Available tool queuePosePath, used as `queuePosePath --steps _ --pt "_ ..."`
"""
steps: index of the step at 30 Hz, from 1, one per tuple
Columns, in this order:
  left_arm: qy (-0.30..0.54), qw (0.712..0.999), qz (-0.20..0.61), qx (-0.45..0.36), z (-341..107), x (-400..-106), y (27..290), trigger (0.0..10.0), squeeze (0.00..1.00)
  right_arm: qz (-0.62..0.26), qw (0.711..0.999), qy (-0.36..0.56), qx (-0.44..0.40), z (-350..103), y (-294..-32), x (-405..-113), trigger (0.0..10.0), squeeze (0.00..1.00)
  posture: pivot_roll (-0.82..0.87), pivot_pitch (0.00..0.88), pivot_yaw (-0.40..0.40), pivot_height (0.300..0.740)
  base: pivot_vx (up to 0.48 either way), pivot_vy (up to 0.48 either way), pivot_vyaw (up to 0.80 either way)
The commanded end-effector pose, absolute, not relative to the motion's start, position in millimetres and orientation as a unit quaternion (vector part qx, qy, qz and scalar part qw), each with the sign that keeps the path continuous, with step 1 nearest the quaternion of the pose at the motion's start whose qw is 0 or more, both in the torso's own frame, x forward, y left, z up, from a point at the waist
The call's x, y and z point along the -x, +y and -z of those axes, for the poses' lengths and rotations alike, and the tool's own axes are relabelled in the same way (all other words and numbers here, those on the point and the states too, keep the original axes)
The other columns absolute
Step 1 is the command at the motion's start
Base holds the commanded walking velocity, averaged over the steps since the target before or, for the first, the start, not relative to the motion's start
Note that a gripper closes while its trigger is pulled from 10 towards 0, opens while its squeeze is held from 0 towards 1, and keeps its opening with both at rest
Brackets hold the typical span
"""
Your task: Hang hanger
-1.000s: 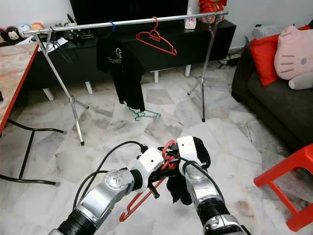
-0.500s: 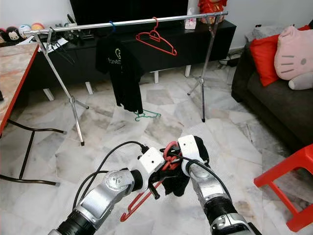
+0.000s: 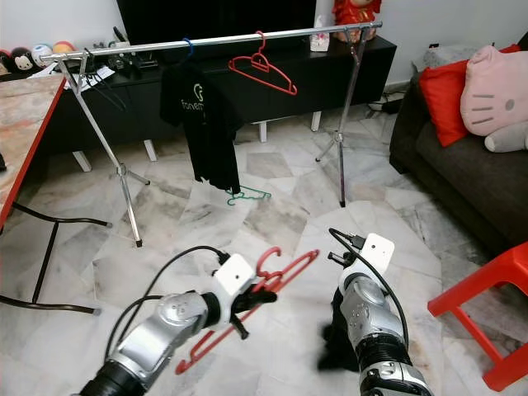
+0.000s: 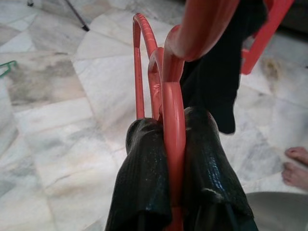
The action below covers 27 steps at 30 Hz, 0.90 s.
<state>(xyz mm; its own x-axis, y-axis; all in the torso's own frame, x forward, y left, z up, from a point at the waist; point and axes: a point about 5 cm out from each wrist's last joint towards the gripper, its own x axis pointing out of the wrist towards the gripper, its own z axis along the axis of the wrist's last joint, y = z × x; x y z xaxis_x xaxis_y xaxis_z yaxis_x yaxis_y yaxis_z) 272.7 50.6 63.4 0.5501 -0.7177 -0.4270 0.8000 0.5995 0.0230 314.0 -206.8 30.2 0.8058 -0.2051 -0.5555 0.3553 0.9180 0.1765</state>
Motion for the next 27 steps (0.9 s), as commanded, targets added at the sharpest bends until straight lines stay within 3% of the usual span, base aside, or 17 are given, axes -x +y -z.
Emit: queuePosePath --steps 1,4,9,16,21,27 --pt "0.188 0.863 0.454 -0.115 -65.1 -268.6 49.5 10.0 0.0 0.133 0.949 0.27 -0.09 -36.3 -205.7 -318.9 10.0 0.0 -0.03 0.0 -0.013 0.74 0.0 0.0 0.0" --pt "0.2 0.848 0.472 -0.138 -61.1 -264.6 52.7 10.0 0.0 0.105 0.961 0.256 0.002 -42.4 -207.5 -322.6 10.0 0.0 -0.03 0.0 -0.013 0.74 0.0 0.0 0.0" --pt "0.209 0.844 0.462 -0.175 -59.6 -269.0 66.1 10.0 0.0 0.113 0.961 0.245 0.063 -48.4 -223.6 -325.4 10.0 0.0 -0.04 0.0 -0.013 0.74 0.0 0.0 0.0" --pt "0.233 0.86 0.411 -0.193 -56.0 -277.9 95.6 10.0 0.0 0.158 0.949 0.263 0.078 -45.7 -248.3 -319.7 10.0 0.0 -0.03 0.0 -0.014 0.74 0.0 0.0 0.0" --pt "0.241 0.824 0.482 -0.174 -59.6 -263.3 89.7 10.0 0.0 0.17 0.949 0.266 0.028 -44.7 -232.8 -327.1 10.0 0.0 -0.03 0.0 -0.014 0.74 0.0 0.0 0.0" --pt "0.233 0.826 0.491 -0.148 -61.9 -264.0 72.4 10.0 0.0 0.153 0.959 0.239 -0.005 -62.5 -204.6 -348.4 10.0 0.0 -0.02 0.0 -0.015 0.74 0.0 0.0 0.0"
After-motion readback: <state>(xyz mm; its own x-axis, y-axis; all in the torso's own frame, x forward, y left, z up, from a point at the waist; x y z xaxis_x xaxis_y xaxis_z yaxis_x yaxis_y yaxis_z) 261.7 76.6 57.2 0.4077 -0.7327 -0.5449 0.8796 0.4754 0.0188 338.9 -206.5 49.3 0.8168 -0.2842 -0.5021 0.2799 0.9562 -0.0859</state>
